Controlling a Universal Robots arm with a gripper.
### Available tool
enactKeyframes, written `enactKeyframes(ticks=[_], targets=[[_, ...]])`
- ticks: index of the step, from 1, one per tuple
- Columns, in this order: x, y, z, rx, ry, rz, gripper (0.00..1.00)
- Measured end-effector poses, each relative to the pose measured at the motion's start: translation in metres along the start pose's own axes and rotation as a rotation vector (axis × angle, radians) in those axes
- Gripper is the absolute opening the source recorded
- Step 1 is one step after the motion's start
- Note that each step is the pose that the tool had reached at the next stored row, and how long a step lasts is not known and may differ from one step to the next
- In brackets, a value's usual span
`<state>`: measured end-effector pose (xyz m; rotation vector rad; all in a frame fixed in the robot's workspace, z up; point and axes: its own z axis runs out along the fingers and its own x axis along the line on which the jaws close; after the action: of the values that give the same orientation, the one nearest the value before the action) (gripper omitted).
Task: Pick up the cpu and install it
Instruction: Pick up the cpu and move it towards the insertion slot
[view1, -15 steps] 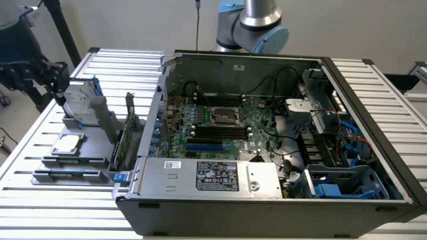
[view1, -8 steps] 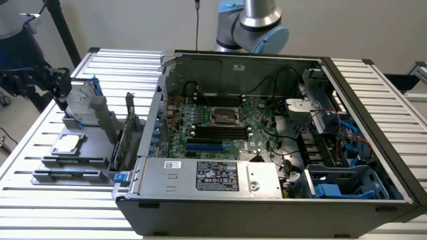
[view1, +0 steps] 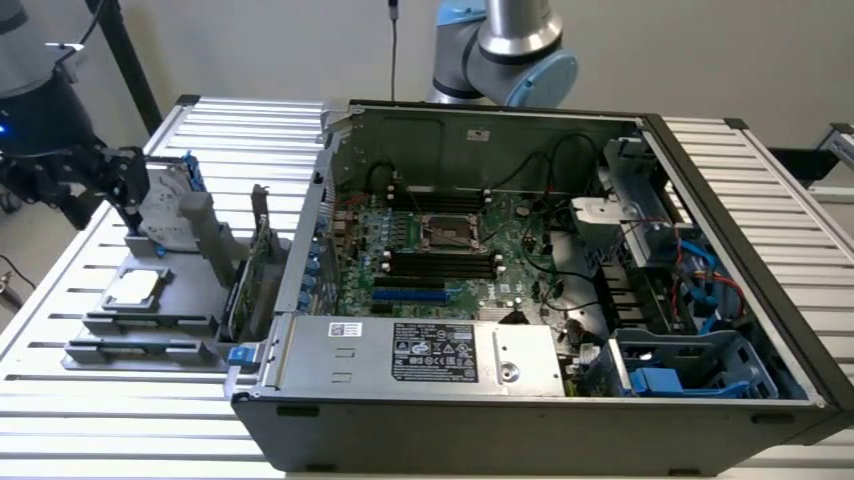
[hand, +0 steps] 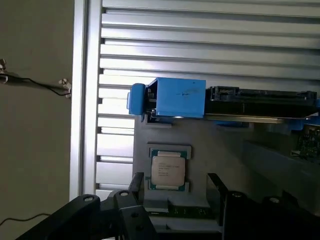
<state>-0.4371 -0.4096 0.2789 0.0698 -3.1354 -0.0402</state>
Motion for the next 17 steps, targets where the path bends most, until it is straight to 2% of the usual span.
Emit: enactKeyframes(ticks=[17], targets=[[0.002, -0.0116, 0.0306, 0.0, 0.0, 0.001, 0.62]])
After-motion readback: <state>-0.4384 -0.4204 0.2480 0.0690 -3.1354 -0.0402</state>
